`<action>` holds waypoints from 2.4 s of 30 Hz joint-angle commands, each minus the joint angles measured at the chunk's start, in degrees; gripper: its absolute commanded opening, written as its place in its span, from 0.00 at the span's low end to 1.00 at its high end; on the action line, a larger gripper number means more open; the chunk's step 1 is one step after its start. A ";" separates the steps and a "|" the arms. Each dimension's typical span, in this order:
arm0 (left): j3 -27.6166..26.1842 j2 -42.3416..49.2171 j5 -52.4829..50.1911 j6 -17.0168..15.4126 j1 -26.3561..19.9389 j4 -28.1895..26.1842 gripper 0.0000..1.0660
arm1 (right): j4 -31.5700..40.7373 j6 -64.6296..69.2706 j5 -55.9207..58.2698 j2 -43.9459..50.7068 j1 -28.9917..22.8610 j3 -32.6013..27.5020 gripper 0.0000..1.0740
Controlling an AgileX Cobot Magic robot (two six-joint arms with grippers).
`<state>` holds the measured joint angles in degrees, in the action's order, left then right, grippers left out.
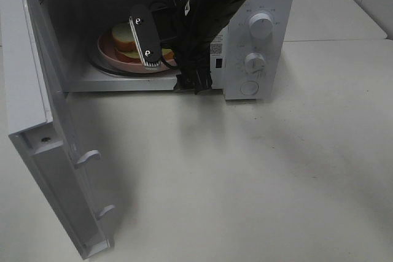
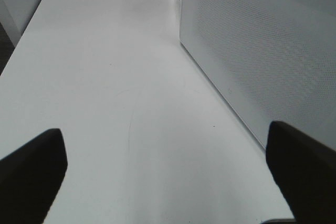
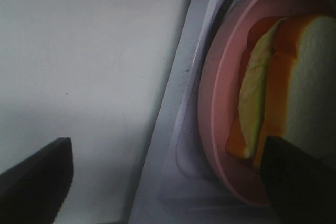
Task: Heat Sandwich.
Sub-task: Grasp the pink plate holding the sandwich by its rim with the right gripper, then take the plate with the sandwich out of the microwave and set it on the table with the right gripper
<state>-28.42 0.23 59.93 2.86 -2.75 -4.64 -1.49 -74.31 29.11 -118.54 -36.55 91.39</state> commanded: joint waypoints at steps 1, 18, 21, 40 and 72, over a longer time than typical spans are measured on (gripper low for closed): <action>0.11 1.38 -0.57 0.00 0.34 -0.46 0.92 | 0.11 1.49 0.11 -1.72 -0.23 1.95 0.85; 0.11 1.38 -0.57 0.00 0.34 -0.46 0.92 | 0.52 3.15 1.95 -14.27 -0.06 16.33 0.83; 0.11 1.38 -0.57 0.00 0.34 -0.46 0.92 | 0.46 3.61 2.58 -15.87 -0.06 18.39 0.83; 0.11 1.38 -0.57 0.00 0.34 -0.46 0.92 | 0.46 8.42 4.64 -20.28 1.26 23.95 0.37; 0.11 1.38 -0.57 0.00 0.34 -0.46 0.92 | 2.01 6.76 8.94 -17.93 1.15 23.15 0.00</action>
<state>-28.42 0.23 59.93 2.86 -2.75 -4.64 0.00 -67.38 37.64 -137.34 -35.70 114.99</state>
